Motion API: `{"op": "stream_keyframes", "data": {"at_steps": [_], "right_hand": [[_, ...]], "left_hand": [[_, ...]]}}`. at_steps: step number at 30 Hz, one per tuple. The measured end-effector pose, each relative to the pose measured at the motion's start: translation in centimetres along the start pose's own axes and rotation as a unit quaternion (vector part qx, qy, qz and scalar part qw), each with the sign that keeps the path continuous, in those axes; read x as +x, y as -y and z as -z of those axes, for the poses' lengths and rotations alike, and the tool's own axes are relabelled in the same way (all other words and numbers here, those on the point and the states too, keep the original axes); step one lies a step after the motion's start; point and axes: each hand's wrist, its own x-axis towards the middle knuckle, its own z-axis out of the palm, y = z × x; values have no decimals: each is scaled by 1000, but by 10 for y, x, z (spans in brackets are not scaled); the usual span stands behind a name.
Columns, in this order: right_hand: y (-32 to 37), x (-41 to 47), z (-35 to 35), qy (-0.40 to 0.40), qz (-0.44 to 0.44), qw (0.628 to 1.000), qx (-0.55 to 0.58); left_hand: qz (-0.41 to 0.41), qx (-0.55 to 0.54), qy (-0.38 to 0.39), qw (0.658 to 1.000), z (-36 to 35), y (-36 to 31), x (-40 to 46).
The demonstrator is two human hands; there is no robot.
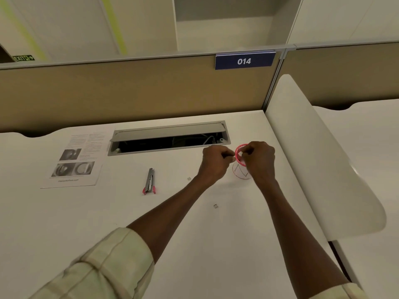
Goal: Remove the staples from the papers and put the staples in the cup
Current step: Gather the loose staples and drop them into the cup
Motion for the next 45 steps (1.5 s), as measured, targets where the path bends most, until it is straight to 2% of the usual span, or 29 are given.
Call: {"op": "stream_keyframes", "data": {"at_steps": [8, 12, 16, 21, 25, 30, 34, 36, 39, 45], "right_hand": [[-17, 23, 2, 21, -37, 999, -13], [-24, 16, 0, -18, -4, 1000, -1], [-24, 5, -2, -41, 35, 998, 21], [-21, -10, -9, -40, 92, 994, 52], [-29, -30, -25, 41, 95, 992, 65], [-52, -63, -59, 183, 148, 972, -10], [-62, -83, -76, 261, 132, 955, -53], [-63, -90, -82, 282, 138, 947, -65], [-63, -95, -87, 293, 155, 941, -69], [-60, -101, -91, 269, 189, 941, -86]], "left_hand": [[-13, 33, 30, 999, -25, -23, 25], [-20, 22, -5, 1000, -18, -7, 24], [29, 12, -24, 999, 1, 23, 18], [68, 55, -47, 995, 36, 70, 7], [101, 108, -52, 988, 56, 104, -4], [111, 153, 15, 982, 63, 133, -20], [98, 158, 60, 981, 54, 133, -24], [82, 160, 78, 981, 49, 132, -25], [38, 193, 54, 979, 44, 138, -29], [18, 272, 51, 961, 40, 141, -31]]}}
